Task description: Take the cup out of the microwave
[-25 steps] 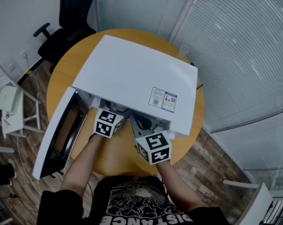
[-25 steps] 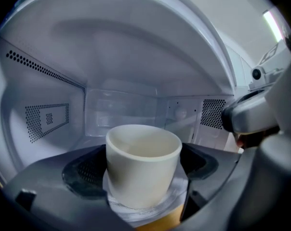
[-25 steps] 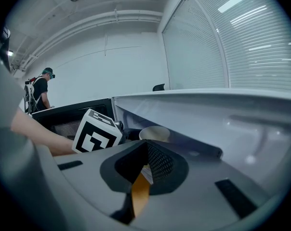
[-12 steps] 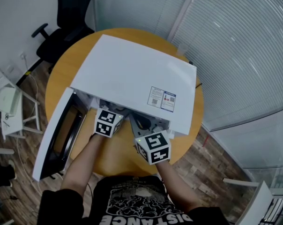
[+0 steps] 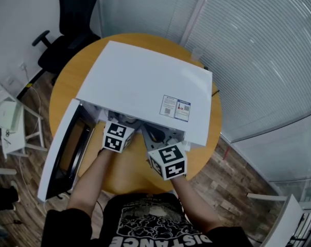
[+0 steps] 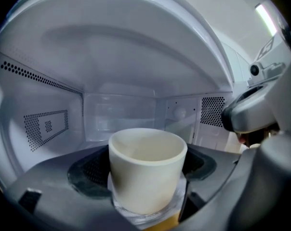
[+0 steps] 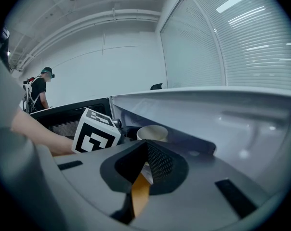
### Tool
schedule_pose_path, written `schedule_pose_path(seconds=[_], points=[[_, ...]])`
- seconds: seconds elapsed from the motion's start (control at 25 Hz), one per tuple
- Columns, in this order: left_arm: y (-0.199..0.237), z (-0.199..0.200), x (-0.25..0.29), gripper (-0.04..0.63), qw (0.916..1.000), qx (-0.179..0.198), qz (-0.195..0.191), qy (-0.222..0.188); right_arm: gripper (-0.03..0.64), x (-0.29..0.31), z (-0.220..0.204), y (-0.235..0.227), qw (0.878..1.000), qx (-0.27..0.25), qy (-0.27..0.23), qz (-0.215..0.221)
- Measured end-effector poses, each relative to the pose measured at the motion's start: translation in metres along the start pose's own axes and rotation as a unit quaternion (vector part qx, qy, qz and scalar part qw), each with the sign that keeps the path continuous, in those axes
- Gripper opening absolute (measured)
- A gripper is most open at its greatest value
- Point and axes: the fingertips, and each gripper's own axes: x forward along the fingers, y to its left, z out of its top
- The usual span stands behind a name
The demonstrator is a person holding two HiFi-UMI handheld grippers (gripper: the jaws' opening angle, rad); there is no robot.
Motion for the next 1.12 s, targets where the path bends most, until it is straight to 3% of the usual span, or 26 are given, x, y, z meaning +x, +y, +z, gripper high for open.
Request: schedule_pose_path(seconds=[1.12], points=[[-0.003, -0.003, -0.046, 0.437, 0.9999, -0.003, 0.001, -0.012, 0.017, -0.023, 0.001, 0.026, 0.999, 0.008, -0.022, -0.041]])
